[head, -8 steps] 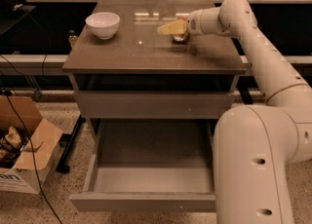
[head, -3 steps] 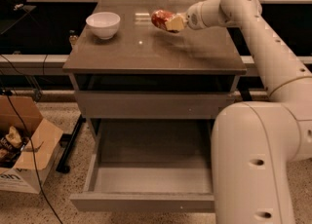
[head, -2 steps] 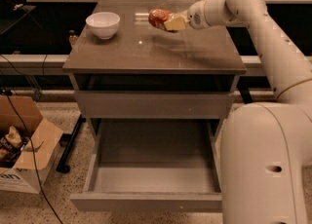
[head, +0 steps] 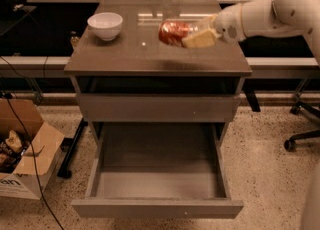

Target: Place coke can into middle drawer

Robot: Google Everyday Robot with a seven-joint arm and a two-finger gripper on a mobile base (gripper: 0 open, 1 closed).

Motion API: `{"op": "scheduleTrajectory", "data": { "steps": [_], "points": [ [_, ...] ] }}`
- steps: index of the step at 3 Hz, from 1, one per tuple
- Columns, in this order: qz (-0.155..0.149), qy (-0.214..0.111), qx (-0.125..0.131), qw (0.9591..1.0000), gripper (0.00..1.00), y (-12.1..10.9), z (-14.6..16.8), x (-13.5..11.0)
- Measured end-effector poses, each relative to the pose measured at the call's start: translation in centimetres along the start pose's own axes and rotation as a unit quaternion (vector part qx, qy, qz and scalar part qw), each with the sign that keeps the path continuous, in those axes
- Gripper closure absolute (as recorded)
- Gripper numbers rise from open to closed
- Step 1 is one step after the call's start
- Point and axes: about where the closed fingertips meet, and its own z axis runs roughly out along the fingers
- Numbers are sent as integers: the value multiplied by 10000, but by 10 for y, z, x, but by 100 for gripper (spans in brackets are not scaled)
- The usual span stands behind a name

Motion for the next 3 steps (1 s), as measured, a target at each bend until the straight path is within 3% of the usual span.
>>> {"op": "scheduleTrajectory", "data": {
  "steps": [1, 2, 3],
  "points": [
    [-174, 179, -336, 9991, 100, 62, -42, 22],
    [-1, 809, -849, 9931, 100, 126, -56, 76],
    [219, 1286, -989, 9865, 100, 146, -41, 113]
  ]
}}
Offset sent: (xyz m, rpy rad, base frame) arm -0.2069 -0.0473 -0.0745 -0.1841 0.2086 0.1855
